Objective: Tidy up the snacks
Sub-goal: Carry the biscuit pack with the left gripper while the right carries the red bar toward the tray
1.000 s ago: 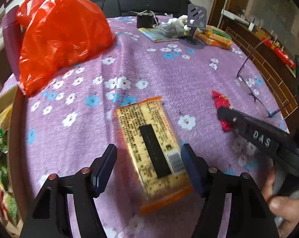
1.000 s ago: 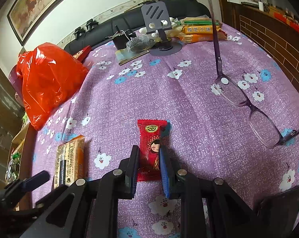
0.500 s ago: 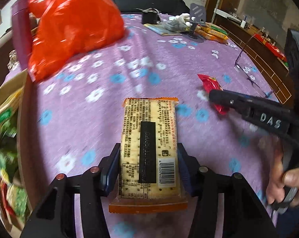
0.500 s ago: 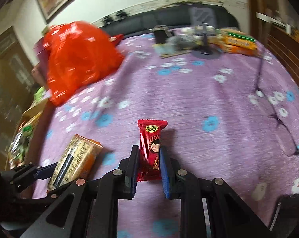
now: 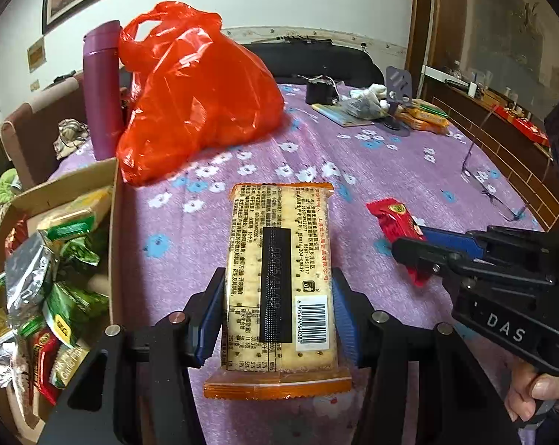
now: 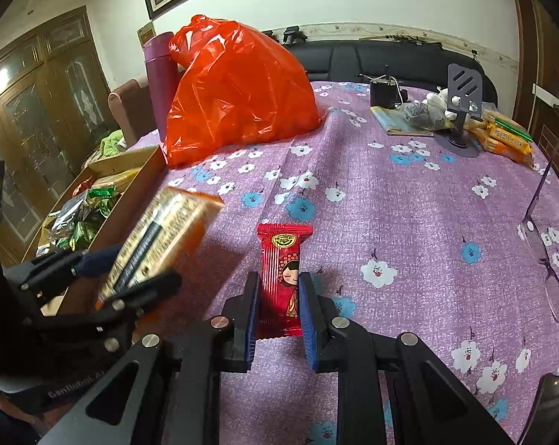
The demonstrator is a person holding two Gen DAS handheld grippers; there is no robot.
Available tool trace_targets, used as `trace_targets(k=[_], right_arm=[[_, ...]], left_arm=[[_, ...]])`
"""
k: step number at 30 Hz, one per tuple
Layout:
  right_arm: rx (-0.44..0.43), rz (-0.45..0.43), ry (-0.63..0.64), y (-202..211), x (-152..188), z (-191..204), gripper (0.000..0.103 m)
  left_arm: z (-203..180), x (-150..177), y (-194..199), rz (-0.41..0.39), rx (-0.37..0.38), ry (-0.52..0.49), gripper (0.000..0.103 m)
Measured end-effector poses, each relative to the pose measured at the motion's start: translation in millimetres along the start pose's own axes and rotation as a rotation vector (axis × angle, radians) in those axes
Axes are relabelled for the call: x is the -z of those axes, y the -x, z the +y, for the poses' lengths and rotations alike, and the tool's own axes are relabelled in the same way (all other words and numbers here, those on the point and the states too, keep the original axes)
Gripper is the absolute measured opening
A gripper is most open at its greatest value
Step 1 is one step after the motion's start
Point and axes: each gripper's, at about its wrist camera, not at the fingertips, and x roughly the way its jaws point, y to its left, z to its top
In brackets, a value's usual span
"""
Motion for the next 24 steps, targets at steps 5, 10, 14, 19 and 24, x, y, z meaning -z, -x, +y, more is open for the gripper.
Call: trace_targets(k=[5,10,14,19,24], right_arm=[[0.007,-0.013,0.015,3,0,3,0.021],[0.01,-0.018,0.009,3,0,2,0.021],[0.011,-0.02,0.004,4,0,1,0.021],[0.013,-0.027,0.001,6,0,2,0.021],[0.015,-0.033,-0.004,7,0,2,0.021]], left_arm=[[5,-1,3,-0.013,-0.006,0.009,0.052],[3,-1,8,-0.046,-0.033,0.0,0.052],[0,-1,11,-0.073,-0.054,-0.013,0.052],[-1,-1,17,-0.108,-0.079,-0.022,0.052],[-2,-1,21,-0.137,-0.096,-0.029,0.052]])
